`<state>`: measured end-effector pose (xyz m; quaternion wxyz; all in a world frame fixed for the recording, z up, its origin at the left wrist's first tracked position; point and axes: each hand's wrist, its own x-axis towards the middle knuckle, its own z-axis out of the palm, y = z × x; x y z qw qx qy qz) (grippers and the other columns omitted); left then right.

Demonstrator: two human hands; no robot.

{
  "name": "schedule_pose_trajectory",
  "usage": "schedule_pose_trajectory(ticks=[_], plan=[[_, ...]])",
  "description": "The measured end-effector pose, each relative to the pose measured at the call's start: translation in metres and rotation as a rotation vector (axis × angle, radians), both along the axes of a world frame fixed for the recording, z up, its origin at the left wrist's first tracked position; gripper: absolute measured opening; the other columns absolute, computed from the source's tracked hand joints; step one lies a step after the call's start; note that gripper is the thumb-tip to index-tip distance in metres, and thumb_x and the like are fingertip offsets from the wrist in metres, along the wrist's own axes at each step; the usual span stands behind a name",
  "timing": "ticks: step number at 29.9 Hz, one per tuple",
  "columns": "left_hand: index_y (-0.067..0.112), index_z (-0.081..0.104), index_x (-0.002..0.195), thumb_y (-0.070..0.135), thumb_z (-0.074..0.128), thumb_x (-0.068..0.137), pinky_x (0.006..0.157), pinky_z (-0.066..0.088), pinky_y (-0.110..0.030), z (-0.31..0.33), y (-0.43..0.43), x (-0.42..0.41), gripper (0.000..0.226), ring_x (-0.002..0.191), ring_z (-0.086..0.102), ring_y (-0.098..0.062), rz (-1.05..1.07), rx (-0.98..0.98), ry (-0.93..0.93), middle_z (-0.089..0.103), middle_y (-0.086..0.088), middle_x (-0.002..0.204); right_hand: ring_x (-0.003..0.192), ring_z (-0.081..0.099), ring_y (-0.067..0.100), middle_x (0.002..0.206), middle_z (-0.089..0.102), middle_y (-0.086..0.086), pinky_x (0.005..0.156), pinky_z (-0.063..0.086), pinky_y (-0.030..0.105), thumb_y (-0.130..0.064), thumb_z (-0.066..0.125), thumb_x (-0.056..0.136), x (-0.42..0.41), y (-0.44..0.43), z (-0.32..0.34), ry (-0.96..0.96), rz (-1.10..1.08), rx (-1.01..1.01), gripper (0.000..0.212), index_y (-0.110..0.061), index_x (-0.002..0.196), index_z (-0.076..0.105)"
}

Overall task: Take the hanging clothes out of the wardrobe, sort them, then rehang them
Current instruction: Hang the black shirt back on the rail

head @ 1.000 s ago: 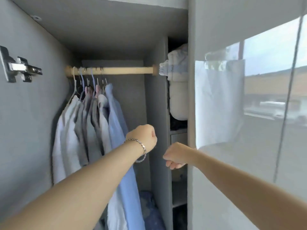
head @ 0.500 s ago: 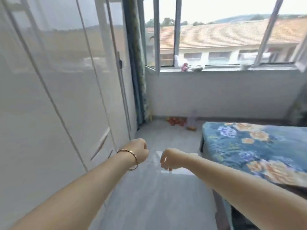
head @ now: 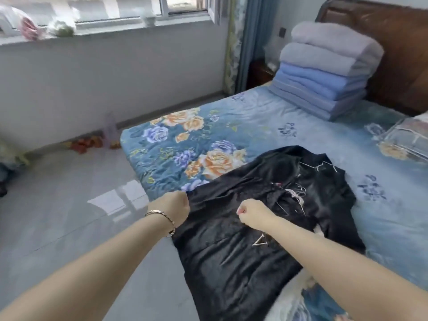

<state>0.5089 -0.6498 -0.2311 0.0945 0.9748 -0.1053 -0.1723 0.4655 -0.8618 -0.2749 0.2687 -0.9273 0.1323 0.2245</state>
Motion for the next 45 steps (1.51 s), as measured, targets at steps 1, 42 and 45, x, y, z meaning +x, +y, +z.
schedule_pose_trajectory(ticks=[1, 42, 45], plan=[[0.016, 0.061, 0.099, 0.019, 0.039, 0.094, 0.078, 0.047, -0.031, -0.012, -0.027, 0.009, 0.022, 0.093, 0.059, -0.027, -0.040, 0.020, 0.019, 0.062, -0.005, 0.100, 0.110, 0.059, 0.022, 0.117, 0.064, 0.003, 0.091, 0.044, 0.027, -0.013, 0.048, 0.088, -0.001, -0.030, -0.016, 0.014, -0.084, -0.011, 0.026, -0.016, 0.105, 0.066], [0.026, 0.060, 0.080, 0.014, 0.047, 0.090, 0.069, 0.050, -0.027, -0.248, -0.226, 0.115, 0.021, 0.074, 0.063, -0.016, 0.044, -0.144, 0.441, 0.065, 0.006, 0.077, 0.085, 0.062, 0.019, 0.086, 0.068, -0.006, 0.068, 0.043, 0.026, -0.042, 0.058, 0.086, 0.030, -0.271, -0.237, -0.321, -0.890, -0.061, 0.021, -0.022, 0.088, 0.065], [0.031, 0.056, 0.073, 0.012, 0.048, 0.088, 0.069, 0.048, -0.026, -0.223, -0.208, 0.108, 0.025, 0.077, 0.064, -0.017, 0.062, -0.202, 0.418, 0.064, 0.007, 0.073, 0.078, 0.059, 0.018, 0.074, 0.063, -0.009, 0.060, 0.038, 0.027, -0.045, 0.057, 0.087, 0.026, -0.250, -0.199, -0.373, -0.851, -0.070, 0.020, -0.027, 0.079, 0.060]])
